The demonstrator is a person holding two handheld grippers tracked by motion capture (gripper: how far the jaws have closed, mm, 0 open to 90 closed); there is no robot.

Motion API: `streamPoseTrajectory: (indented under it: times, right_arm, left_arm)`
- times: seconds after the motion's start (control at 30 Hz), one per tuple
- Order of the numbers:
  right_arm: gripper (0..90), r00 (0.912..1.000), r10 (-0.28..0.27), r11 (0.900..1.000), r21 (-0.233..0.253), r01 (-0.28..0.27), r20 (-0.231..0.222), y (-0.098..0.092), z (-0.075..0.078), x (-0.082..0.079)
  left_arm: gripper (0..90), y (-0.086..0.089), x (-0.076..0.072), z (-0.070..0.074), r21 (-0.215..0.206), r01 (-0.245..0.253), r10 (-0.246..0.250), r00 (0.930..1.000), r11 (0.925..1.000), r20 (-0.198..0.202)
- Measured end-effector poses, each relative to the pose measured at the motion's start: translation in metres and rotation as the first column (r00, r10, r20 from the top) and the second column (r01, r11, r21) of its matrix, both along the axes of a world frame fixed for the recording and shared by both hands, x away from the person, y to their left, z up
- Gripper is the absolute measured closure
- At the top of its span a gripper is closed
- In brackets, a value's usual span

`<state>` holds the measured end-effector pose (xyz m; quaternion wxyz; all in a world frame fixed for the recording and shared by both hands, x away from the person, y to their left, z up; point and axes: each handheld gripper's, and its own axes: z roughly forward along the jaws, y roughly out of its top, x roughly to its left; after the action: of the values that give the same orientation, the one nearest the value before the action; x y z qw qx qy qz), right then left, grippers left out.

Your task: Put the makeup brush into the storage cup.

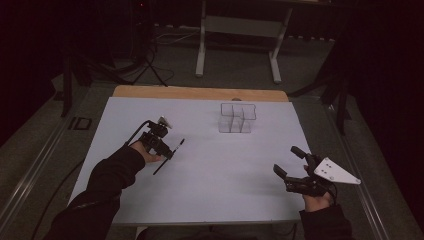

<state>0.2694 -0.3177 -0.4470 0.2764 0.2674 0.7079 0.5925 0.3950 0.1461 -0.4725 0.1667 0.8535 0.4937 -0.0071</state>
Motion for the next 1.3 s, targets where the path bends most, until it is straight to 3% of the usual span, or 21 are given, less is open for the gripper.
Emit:
streamPoseTrajectory:
  times: [0.3, 0.6, 1.3]
  right_arm:
    - [13.4, 1.0, 0.005, 1.0, -0.001, -0.005, -0.003, 0.001, -0.001, 0.001]
    - [13.4, 1.0, 0.006, 1.0, 0.002, -0.006, -0.006, 0.0, -0.001, 0.0]
    - [13.4, 0.9999, 0.009, 1.0, 0.005, -0.009, -0.008, 0.0, 0.0, 0.0]
  left_arm:
    - [67.6, -0.002, 0.008, -0.012, 0.007, 0.011, -0.011, 0.9999, 0.9999, -0.01]
    - [70.1, -0.007, 0.018, -0.019, 0.042, 0.036, -0.035, 0.9991, 0.9985, -0.023]
    - [74.2, -0.023, 0.041, -0.027, 0.058, 0.065, -0.062, 0.9962, 0.9962, -0.061]
